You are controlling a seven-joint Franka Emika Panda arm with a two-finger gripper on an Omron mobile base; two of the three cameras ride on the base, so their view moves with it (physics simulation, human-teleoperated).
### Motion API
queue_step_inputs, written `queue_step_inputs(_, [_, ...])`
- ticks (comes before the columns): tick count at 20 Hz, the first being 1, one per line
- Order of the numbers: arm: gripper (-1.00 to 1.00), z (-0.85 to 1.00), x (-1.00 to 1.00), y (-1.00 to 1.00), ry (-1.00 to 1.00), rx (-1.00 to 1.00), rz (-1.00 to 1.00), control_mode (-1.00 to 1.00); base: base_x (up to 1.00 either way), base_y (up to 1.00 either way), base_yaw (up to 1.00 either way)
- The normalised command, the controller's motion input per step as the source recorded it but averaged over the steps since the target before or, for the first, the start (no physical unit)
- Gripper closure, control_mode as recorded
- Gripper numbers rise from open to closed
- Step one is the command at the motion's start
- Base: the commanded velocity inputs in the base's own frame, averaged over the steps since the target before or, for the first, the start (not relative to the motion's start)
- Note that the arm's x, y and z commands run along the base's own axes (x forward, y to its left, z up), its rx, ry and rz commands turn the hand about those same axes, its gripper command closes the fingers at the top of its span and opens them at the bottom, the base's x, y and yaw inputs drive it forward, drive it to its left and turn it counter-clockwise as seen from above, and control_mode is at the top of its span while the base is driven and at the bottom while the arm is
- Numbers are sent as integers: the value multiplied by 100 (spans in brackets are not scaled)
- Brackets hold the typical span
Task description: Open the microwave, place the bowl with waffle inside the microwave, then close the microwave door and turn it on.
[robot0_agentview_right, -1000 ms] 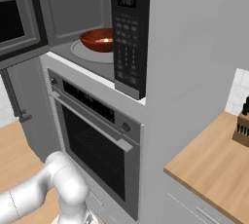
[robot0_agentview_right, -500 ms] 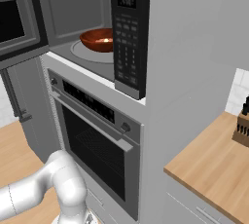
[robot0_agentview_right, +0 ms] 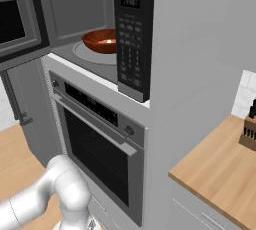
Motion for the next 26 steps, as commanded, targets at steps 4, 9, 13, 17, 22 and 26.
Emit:
queue_step_inputs(4, [-100, 14, 5, -50, -29, 7, 0, -100, 0, 0, 0])
queue_step_inputs(9, [-100, 16, 0, -58, -34, 8, 0, -100, 0, 0, 0])
queue_step_inputs(13, [-100, 21, -3, -66, -31, 10, 0, -100, 0, 0, 0])
queue_step_inputs(17, [-100, 32, 0, -91, -22, 19, 0, -100, 0, 0, 0])
queue_step_inputs(22, [-100, 35, 0, -100, -20, 24, 0, -100, 0, 0, 0])
queue_step_inputs(26, [-100, 36, 0, -100, -22, 27, 0, -100, 0, 0, 0])
